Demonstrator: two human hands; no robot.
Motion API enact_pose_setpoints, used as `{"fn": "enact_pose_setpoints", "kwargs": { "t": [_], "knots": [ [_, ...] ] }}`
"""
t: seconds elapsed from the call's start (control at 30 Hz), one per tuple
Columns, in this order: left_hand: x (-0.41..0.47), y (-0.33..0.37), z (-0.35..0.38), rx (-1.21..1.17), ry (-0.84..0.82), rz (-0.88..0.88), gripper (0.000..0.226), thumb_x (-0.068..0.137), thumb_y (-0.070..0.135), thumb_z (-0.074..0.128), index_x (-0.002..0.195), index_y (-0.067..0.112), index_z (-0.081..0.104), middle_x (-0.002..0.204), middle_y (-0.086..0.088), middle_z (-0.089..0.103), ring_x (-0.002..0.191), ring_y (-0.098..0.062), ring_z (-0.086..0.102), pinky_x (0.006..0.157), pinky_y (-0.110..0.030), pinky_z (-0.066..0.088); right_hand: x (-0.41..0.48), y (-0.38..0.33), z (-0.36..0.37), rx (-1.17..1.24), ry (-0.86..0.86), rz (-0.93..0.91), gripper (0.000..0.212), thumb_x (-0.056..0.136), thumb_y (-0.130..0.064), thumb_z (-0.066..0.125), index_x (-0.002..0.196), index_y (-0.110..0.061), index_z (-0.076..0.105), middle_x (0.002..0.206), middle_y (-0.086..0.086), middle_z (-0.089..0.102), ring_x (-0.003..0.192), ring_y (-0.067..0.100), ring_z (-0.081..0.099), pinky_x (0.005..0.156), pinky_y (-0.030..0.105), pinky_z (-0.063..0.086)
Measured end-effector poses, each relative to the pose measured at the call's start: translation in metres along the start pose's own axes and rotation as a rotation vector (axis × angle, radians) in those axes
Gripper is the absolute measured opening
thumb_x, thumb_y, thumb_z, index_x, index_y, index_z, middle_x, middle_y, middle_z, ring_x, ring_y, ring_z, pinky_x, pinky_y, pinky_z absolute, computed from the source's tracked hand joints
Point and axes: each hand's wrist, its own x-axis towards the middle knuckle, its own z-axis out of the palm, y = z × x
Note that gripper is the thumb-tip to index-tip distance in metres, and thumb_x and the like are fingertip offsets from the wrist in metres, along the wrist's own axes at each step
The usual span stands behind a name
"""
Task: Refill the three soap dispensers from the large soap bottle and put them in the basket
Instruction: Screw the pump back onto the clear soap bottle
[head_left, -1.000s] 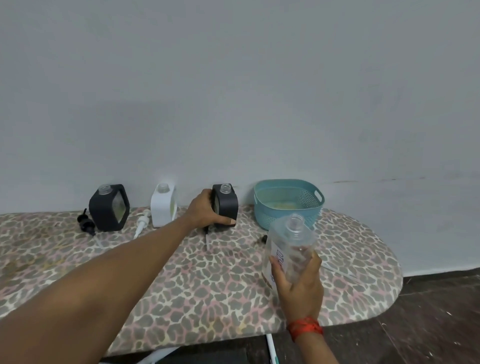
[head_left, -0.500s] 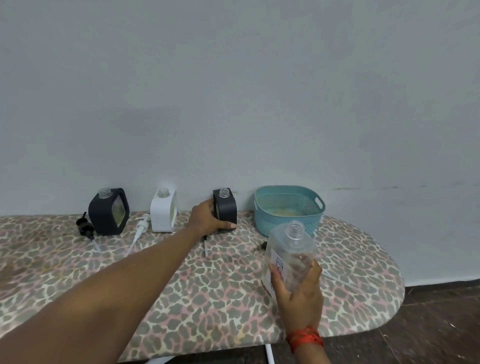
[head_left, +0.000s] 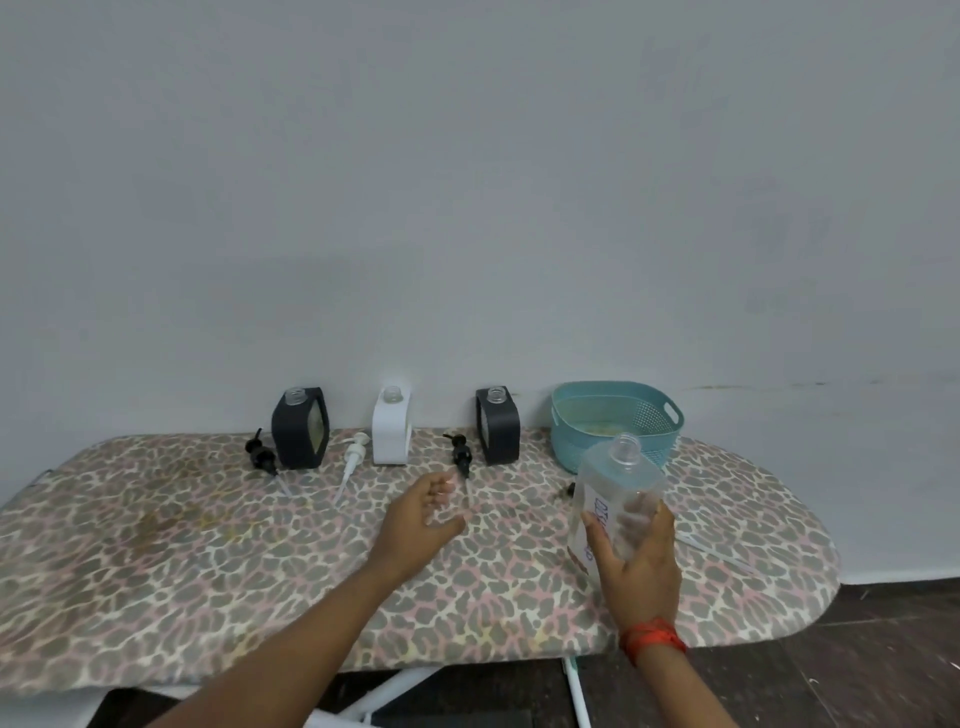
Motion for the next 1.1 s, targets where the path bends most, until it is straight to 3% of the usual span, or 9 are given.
{"fn": "enact_pose_setpoints", "kwargs": {
  "t": [0.13,0.3,0.43,0.53,0.63,0.73,0.87,0.97,1.1],
  "knots": [
    [-0.025,-0.014,-0.009,-0.053,-0.114,-0.050,0.091,0.065,0.033,0.097,0.143,0.025,0.050,0.127,0.009,0.064,0.115,-0.004,0.062,0.105,-0.030,0.052,-0.004,-0.026,0.015,0.208,-0.189,0.028,0.069,0.076,-0.060,0.074,0.131,-0.034,0.042,0.130,-0.005,0.059,0.116,0.018,0.061,0.092,0.048,0.055],
    [-0.035,-0.014,-0.009,-0.086,-0.123,-0.005,0.128,0.049,0.046,0.101,0.155,0.027,0.032,0.136,0.012,0.057,0.122,0.000,0.057,0.098,-0.015,0.049,-0.032,-0.078,0.060,0.259,-0.376,-0.009,0.051,0.080,-0.039,0.080,0.116,-0.034,0.045,0.122,-0.008,0.061,0.112,0.012,0.061,0.088,0.031,0.053],
    [-0.038,-0.011,-0.011,-0.081,-0.072,0.022,0.099,0.052,0.040,0.101,0.136,0.034,0.049,0.120,0.012,0.070,0.107,-0.003,0.069,0.090,-0.031,0.060,-0.046,-0.098,0.080,0.262,-0.485,-0.066,0.046,0.079,-0.046,0.077,0.116,-0.034,0.051,0.112,-0.017,0.066,0.100,-0.001,0.064,0.083,0.030,0.056],
    [-0.037,-0.010,-0.013,-0.071,-0.065,-0.014,0.081,0.050,0.047,0.100,0.119,0.031,0.061,0.104,0.010,0.075,0.092,-0.003,0.072,0.083,-0.039,0.062,-0.040,-0.098,0.078,0.263,-0.560,-0.128,0.064,0.083,-0.071,0.055,0.138,-0.038,0.048,0.128,-0.017,0.062,0.114,0.000,0.059,0.092,0.027,0.052],
    [-0.036,-0.014,-0.011,-0.054,-0.053,-0.012,0.092,0.051,0.052,0.099,0.129,0.024,0.059,0.116,0.012,0.071,0.105,-0.004,0.068,0.091,-0.033,0.059,-0.019,-0.080,0.065,0.071,-0.413,-0.115,0.078,0.083,-0.084,0.028,0.143,-0.038,0.046,0.132,-0.007,0.054,0.121,0.011,0.052,0.098,0.032,0.044],
    [-0.036,-0.013,-0.008,-0.028,-0.043,-0.005,0.085,0.056,0.046,0.099,0.127,0.032,0.055,0.115,0.018,0.067,0.104,0.003,0.064,0.084,-0.014,0.053,0.020,-0.055,0.053,-0.260,-0.219,-0.068,0.058,0.094,-0.061,0.045,0.138,-0.025,0.055,0.127,0.011,0.059,0.115,0.027,0.053,0.100,0.046,0.046],
    [-0.038,-0.008,-0.009,-0.015,-0.042,0.004,0.079,0.060,0.047,0.097,0.123,0.038,0.051,0.107,0.025,0.062,0.099,0.011,0.059,0.075,-0.008,0.048,0.056,-0.032,0.047,-0.763,-0.379,0.068,0.056,0.096,-0.028,0.054,0.148,-0.017,0.036,0.155,0.012,0.033,0.136,0.036,0.037,0.108,0.050,0.039],
    [-0.039,-0.007,-0.009,-0.007,-0.045,0.013,0.077,0.061,0.048,0.096,0.122,0.037,0.050,0.109,0.025,0.060,0.101,0.007,0.059,0.079,-0.008,0.045,0.059,-0.024,0.052,-0.851,-0.456,0.129,0.047,0.094,-0.015,0.045,0.141,-0.013,0.041,0.144,0.017,0.043,0.128,0.038,0.043,0.101,0.051,0.044],
    [-0.037,-0.011,-0.007,0.011,-0.038,0.015,0.078,0.062,0.047,0.095,0.125,0.034,0.050,0.113,0.018,0.062,0.106,-0.003,0.061,0.085,-0.014,0.048,0.050,-0.022,0.064,-0.917,-0.454,0.029,0.037,0.097,-0.004,0.039,0.133,-0.004,0.049,0.136,0.019,0.046,0.120,0.037,0.048,0.095,0.045,0.047]
  ]
}}
